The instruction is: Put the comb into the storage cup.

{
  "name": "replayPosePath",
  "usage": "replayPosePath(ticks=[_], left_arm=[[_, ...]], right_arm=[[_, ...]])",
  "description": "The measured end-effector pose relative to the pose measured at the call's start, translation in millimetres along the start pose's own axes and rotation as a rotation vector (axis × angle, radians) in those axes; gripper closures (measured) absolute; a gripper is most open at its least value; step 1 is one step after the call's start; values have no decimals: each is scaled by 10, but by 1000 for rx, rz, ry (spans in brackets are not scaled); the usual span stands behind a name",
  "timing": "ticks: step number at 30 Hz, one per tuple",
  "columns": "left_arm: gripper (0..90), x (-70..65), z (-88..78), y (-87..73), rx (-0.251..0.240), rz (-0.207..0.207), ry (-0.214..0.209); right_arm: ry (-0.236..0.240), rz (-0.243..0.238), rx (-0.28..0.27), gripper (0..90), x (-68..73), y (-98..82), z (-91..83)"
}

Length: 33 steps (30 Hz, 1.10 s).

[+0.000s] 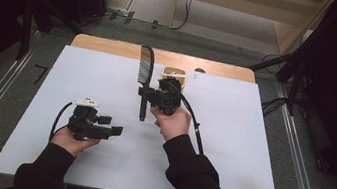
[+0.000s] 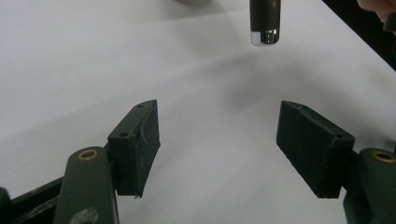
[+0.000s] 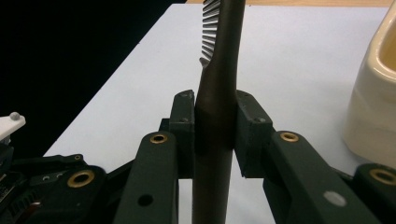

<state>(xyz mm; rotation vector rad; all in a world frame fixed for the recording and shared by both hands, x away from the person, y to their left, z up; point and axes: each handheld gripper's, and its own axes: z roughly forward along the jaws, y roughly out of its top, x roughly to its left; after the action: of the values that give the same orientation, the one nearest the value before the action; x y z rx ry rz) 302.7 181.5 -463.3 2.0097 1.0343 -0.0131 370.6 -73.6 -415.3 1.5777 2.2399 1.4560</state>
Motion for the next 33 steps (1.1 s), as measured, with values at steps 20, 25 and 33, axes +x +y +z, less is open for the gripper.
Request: replayPosePath(ticks=[20,25,33], left_arm=[[304,48,-99,-108,63,65,-2],[304,51,-101,-114,73,70,8],[304,62,-105,-114,79,69,12]], right_arm=[[-13,11,-44,702,-68,71,-47],[-16,13,-56,702,-71,106,-56],[-29,11,-74,702,-83,185,-107]])
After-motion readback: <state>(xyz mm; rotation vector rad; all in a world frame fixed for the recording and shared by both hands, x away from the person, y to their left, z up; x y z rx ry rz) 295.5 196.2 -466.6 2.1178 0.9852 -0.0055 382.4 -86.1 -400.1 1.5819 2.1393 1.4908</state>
